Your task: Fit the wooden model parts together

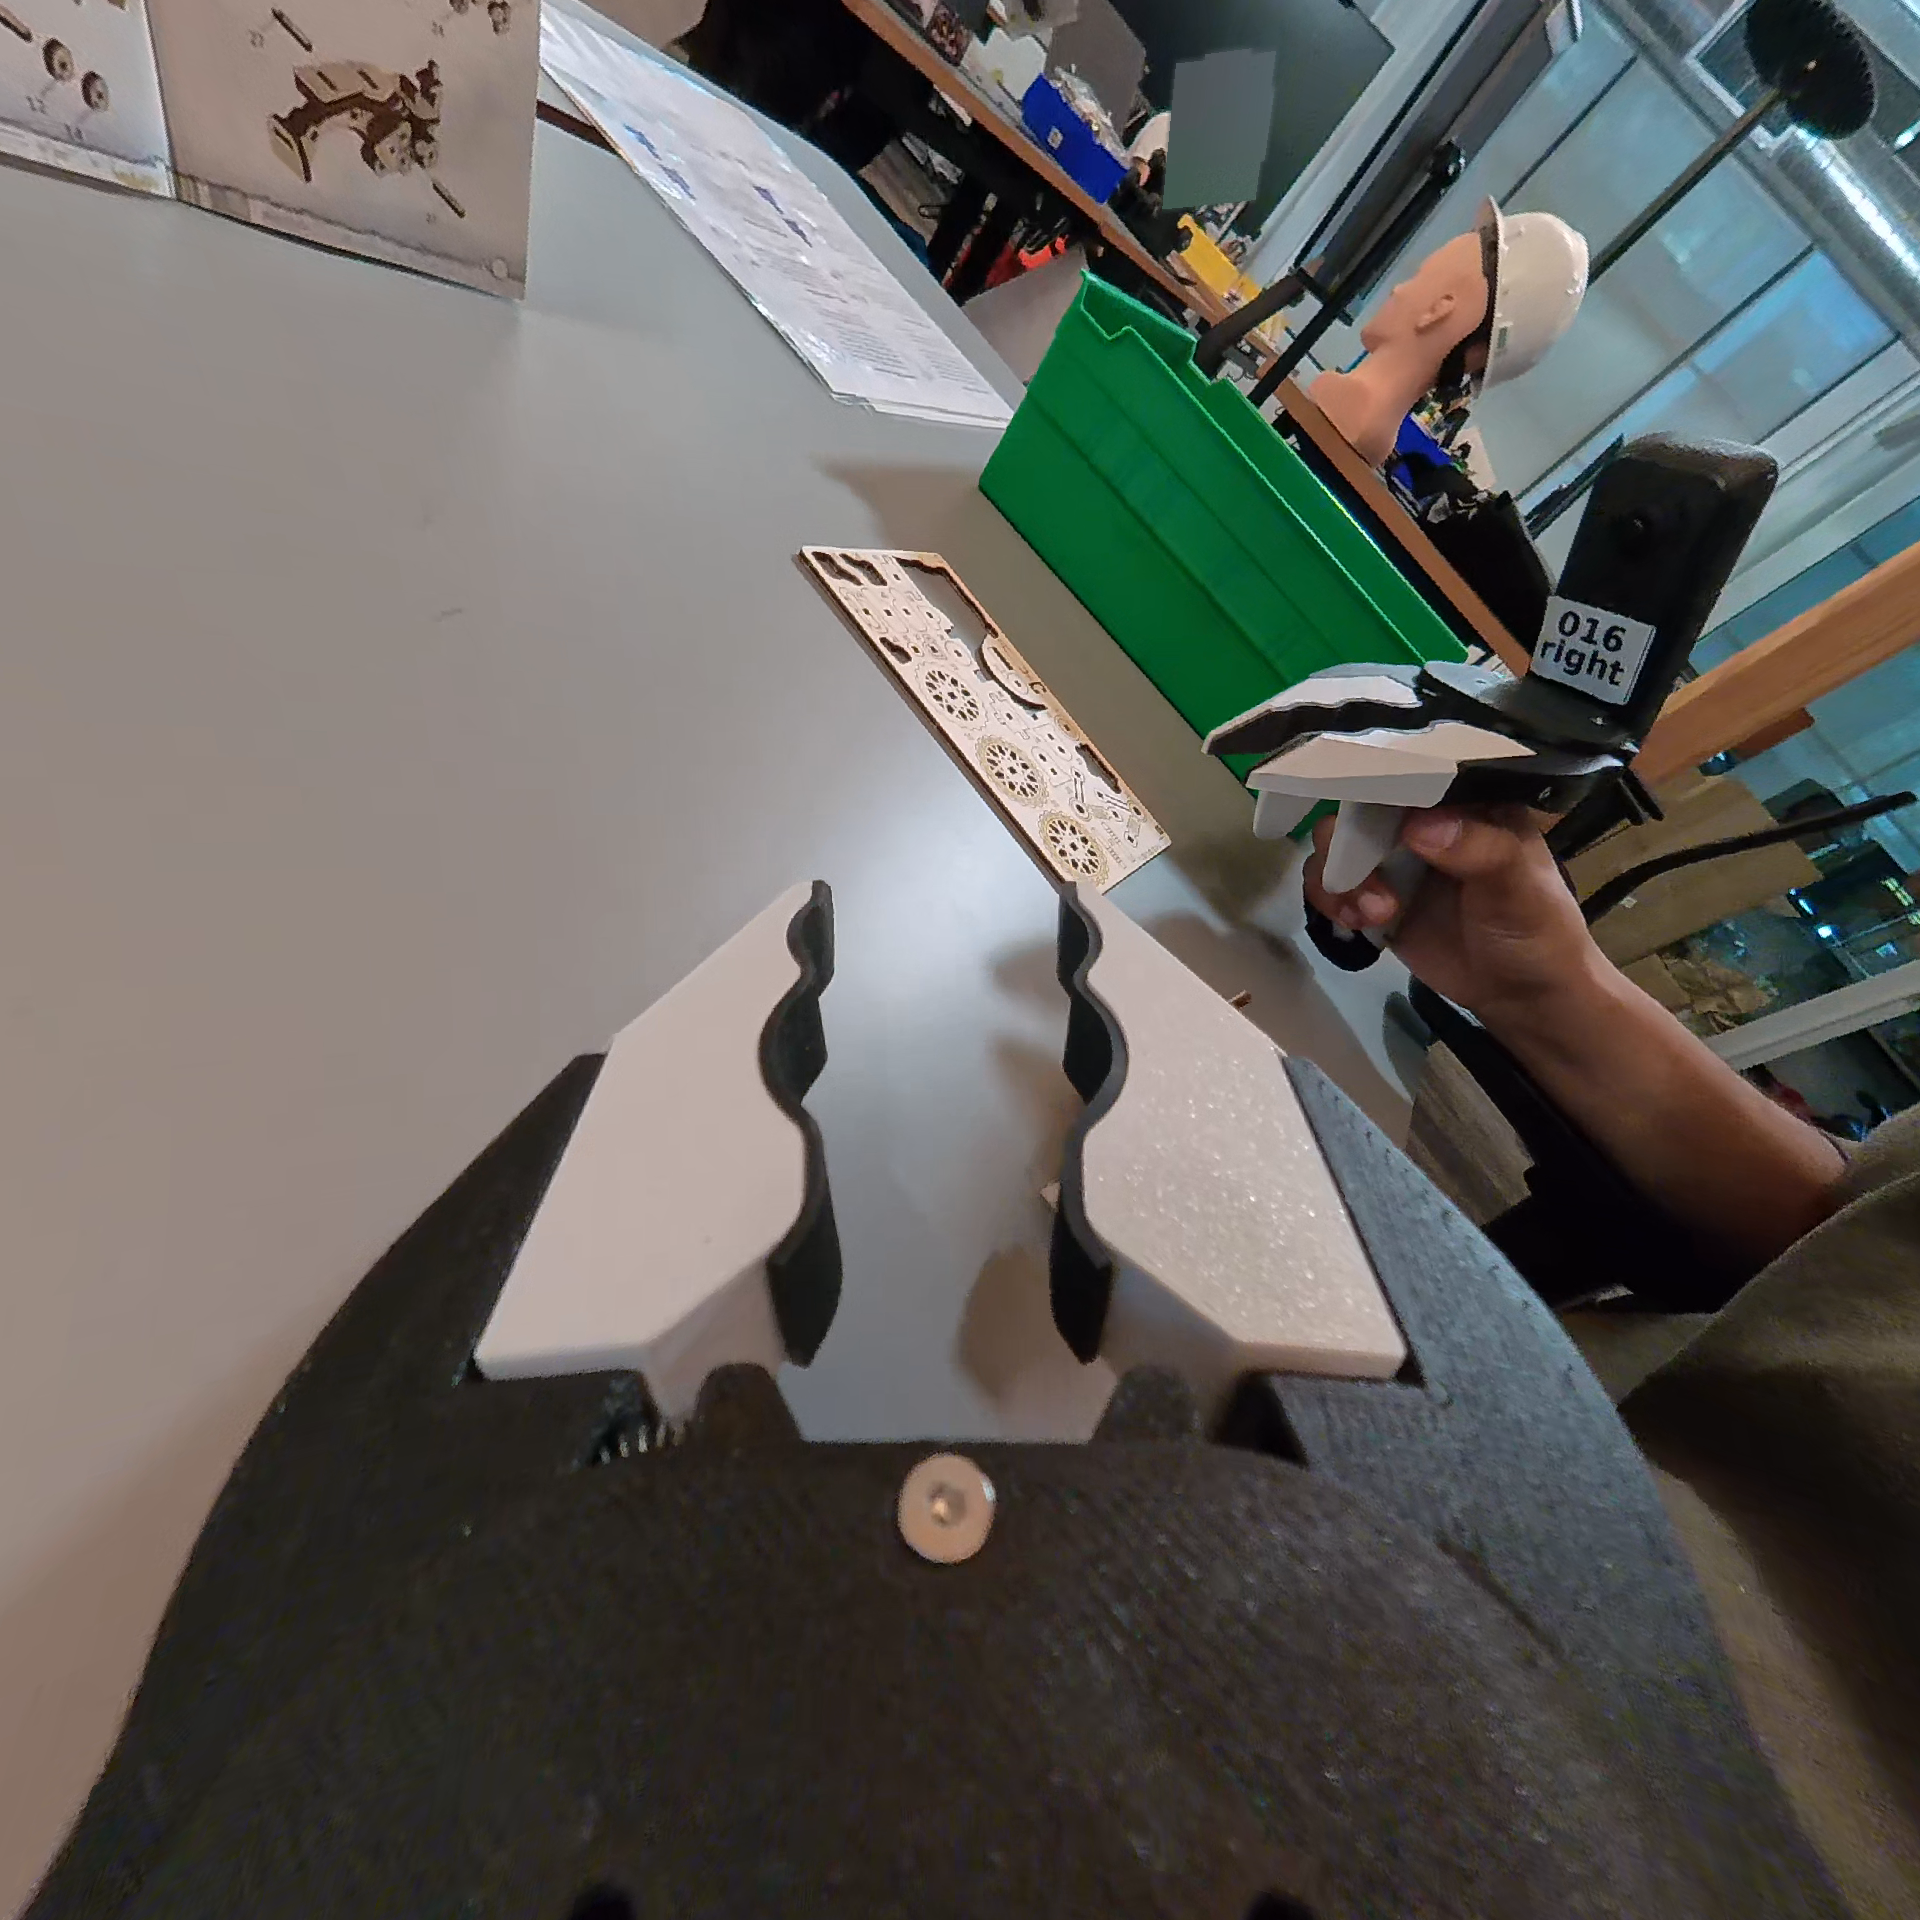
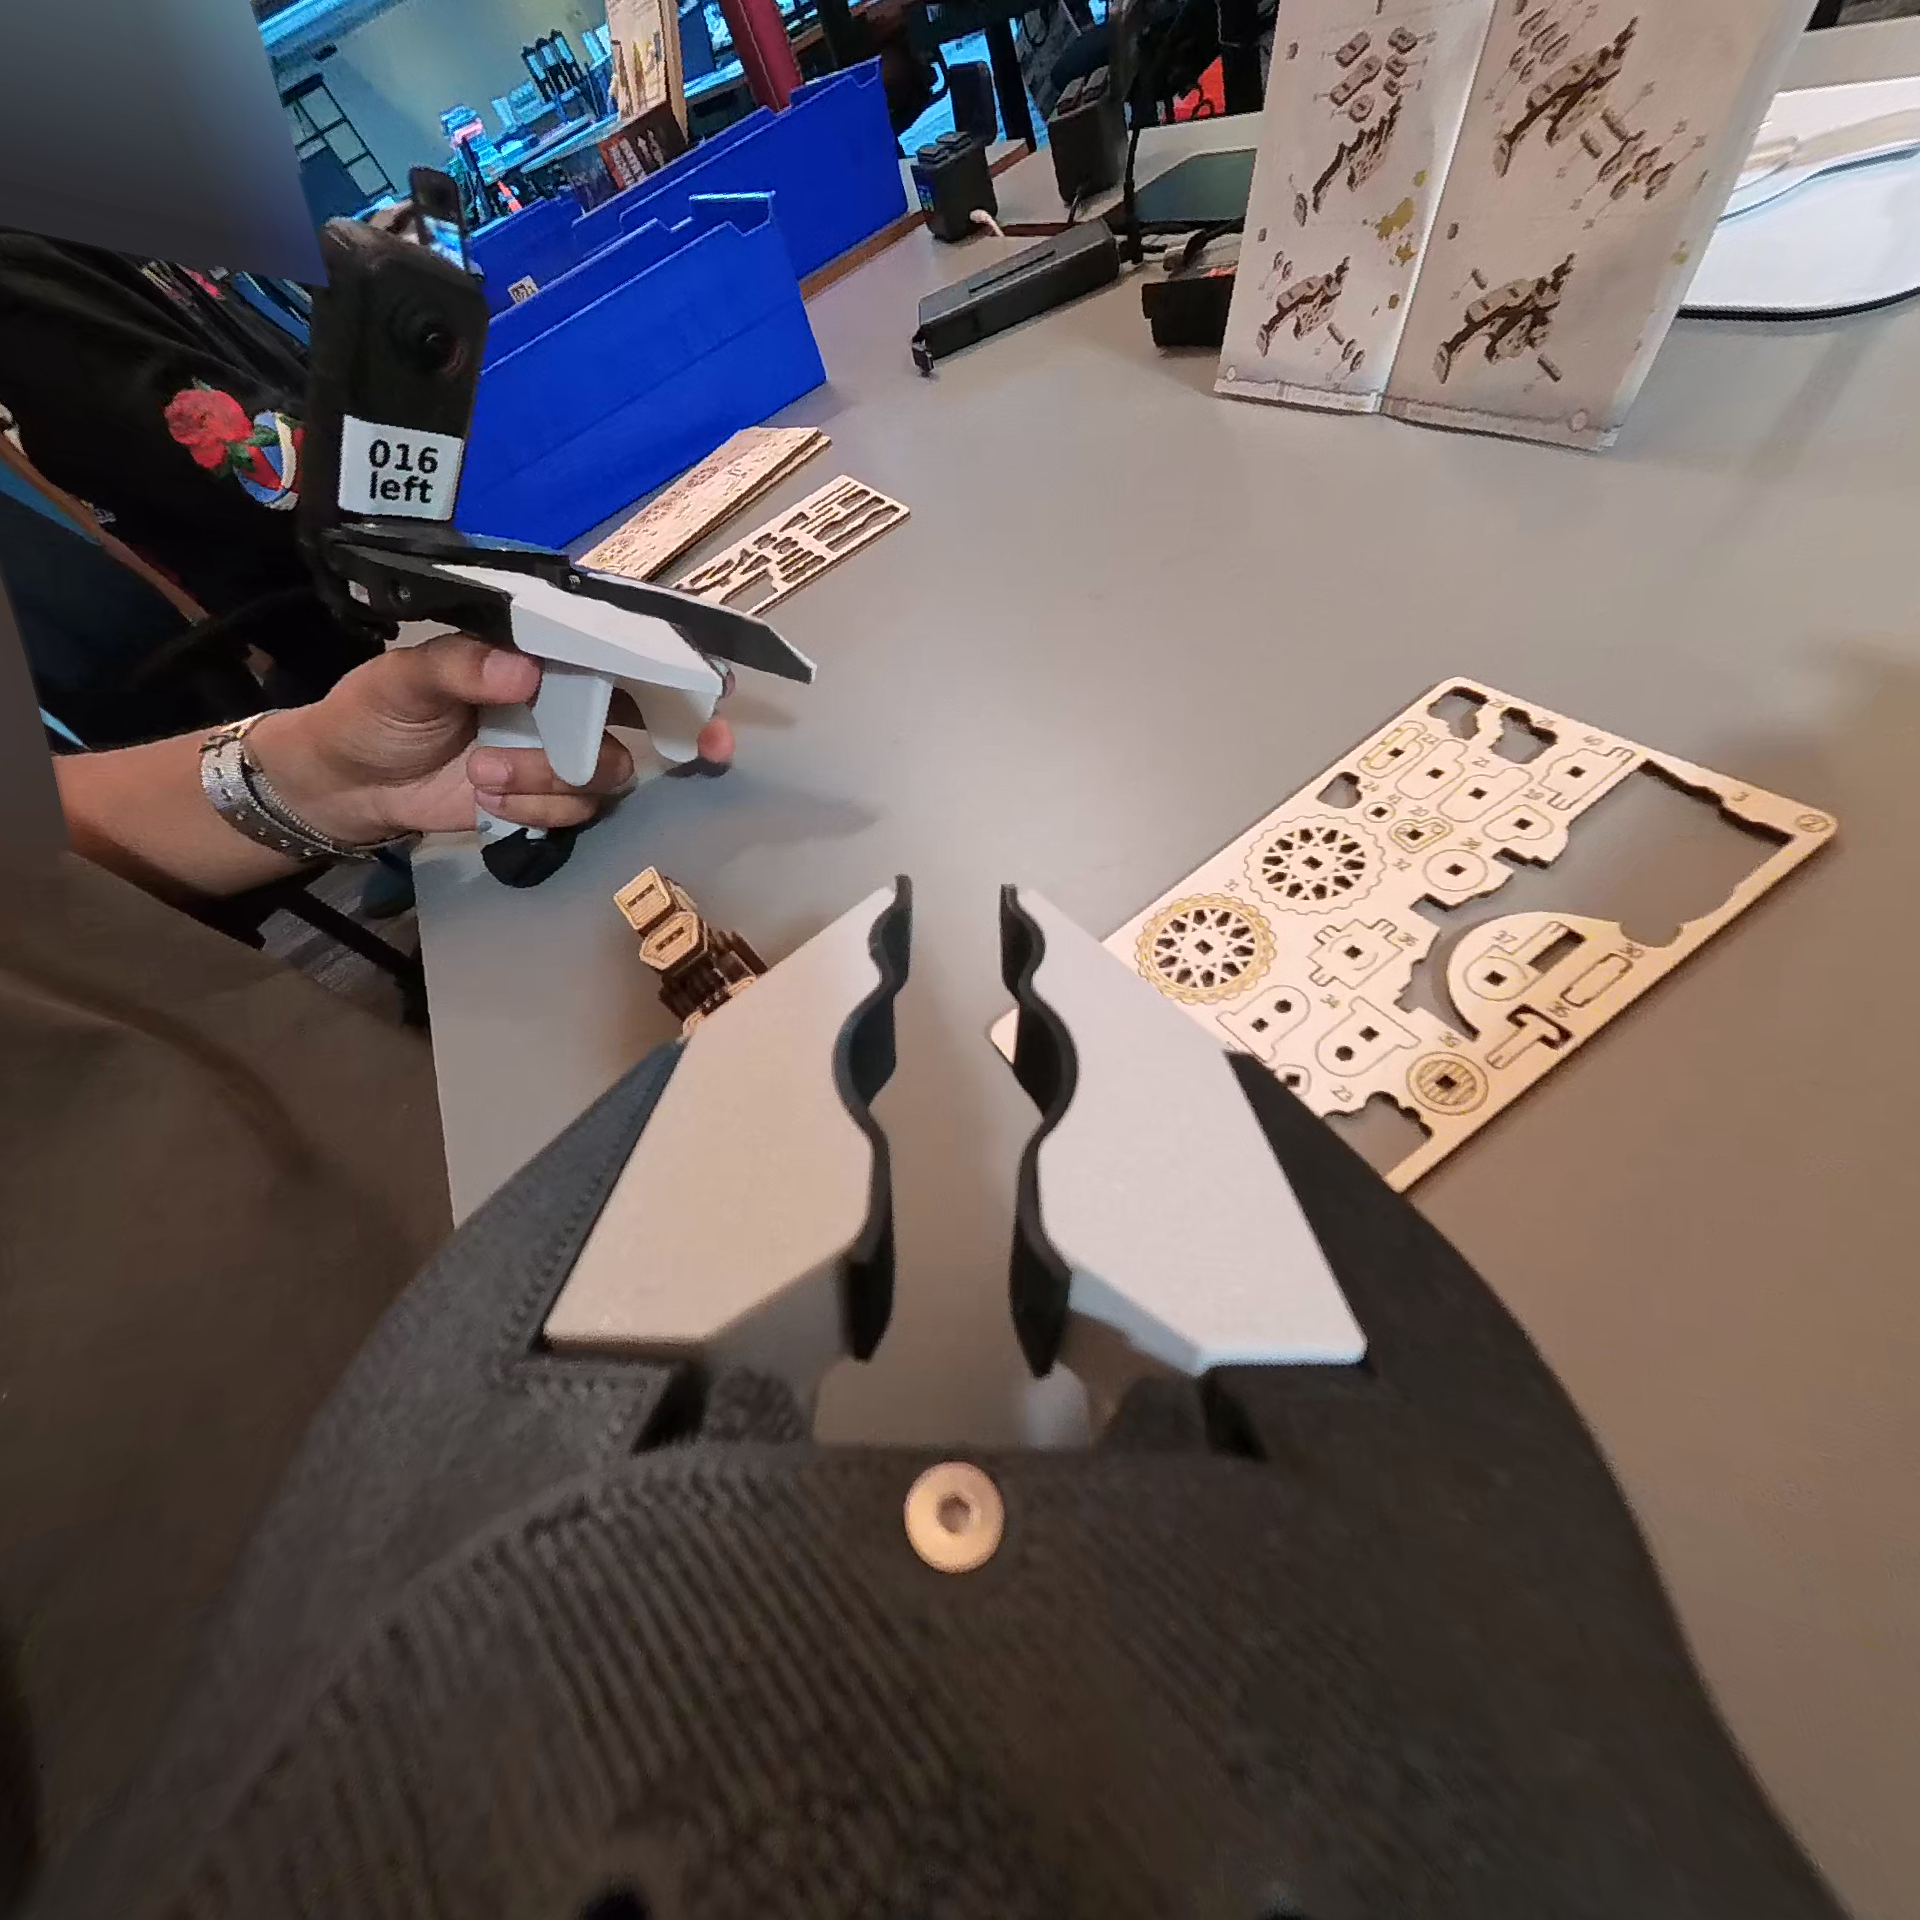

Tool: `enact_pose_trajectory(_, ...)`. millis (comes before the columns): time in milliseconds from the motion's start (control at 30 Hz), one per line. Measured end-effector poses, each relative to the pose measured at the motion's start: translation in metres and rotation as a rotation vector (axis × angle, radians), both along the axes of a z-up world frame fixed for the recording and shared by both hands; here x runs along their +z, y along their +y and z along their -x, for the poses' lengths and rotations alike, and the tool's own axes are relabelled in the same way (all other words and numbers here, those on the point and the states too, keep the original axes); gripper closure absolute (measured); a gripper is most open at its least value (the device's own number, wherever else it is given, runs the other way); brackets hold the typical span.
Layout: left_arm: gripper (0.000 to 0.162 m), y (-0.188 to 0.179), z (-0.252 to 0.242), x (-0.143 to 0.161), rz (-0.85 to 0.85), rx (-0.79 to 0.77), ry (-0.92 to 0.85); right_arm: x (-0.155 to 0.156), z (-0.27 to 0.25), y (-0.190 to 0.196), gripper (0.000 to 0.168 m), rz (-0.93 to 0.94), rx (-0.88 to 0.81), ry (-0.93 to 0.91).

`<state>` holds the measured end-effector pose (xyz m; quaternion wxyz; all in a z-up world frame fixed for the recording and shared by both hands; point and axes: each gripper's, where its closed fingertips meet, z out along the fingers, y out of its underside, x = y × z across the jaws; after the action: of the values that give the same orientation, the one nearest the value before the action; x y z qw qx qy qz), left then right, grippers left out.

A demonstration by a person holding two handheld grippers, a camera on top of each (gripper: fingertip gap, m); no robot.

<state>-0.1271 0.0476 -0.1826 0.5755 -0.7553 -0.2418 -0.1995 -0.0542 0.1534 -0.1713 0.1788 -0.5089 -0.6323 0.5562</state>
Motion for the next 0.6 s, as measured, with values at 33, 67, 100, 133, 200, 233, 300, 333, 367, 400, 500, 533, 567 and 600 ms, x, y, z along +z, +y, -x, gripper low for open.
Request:
enact_pose_trajectory(33,0.120,-0.0004,-0.0001,-0.0004,0.001,0.000,-0.003,0.0000,0.0003,-0.0005,0.153,0.001,0.002,0.000)
enact_pose_trajectory(67,0.120,-0.0008,0.0001,-0.0006,0.002,0.002,-0.007,0.0001,0.0007,-0.0009,0.153,0.001,0.004,0.000)
enact_pose_trajectory(100,0.120,-0.0010,0.0004,-0.0006,0.001,0.004,-0.009,0.0002,0.0010,-0.0012,0.153,0.002,0.005,0.001)
enact_pose_trajectory(133,0.120,-0.0013,0.0008,-0.0007,0.000,0.006,-0.011,0.0004,0.0013,-0.0015,0.153,0.003,0.007,0.002)
enact_pose_trajectory(200,0.120,-0.0017,0.0012,-0.0009,0.000,0.009,-0.015,0.0004,0.0016,-0.0018,0.152,0.006,0.010,0.002)
enact_pose_trajectory(233,0.120,-0.0019,0.0012,-0.0010,0.000,0.009,-0.016,0.0006,0.0018,-0.0019,0.152,0.007,0.010,0.002)
enact_pose_trajectory(300,0.120,-0.0022,0.0014,-0.0013,0.001,0.010,-0.019,0.0008,0.0021,-0.0022,0.152,0.010,0.012,0.004)
enact_pose_trajectory(333,0.120,-0.0022,0.0014,-0.0013,0.001,0.010,-0.020,0.0009,0.0022,-0.0023,0.152,0.010,0.013,0.004)
enact_pose_trajectory(367,0.119,-0.0023,0.0014,-0.0015,0.002,0.011,-0.021,0.0009,0.0023,-0.0024,0.152,0.011,0.013,0.003)
enact_pose_trajectory(400,0.119,-0.0024,0.0015,-0.0016,0.002,0.011,-0.022,0.0007,0.0023,-0.0026,0.152,0.010,0.014,0.003)
enact_pose_trajectory(500,0.119,-0.0024,0.0015,-0.0017,0.002,0.010,-0.025,0.0006,0.0025,-0.0029,0.152,0.010,0.015,0.002)
enact_pose_trajectory(533,0.119,-0.0024,0.0015,-0.0018,0.002,0.010,-0.026,0.0006,0.0025,-0.0031,0.152,0.010,0.015,0.001)
enact_pose_trajectory(567,0.119,-0.0024,0.0012,-0.0019,0.003,0.009,-0.027,0.0004,0.0025,-0.0031,0.152,0.010,0.016,0.001)
enact_pose_trajectory(600,0.119,-0.0025,0.0010,-0.0021,0.003,0.008,-0.028,0.0004,0.0025,-0.0032,0.152,0.010,0.016,0.000)
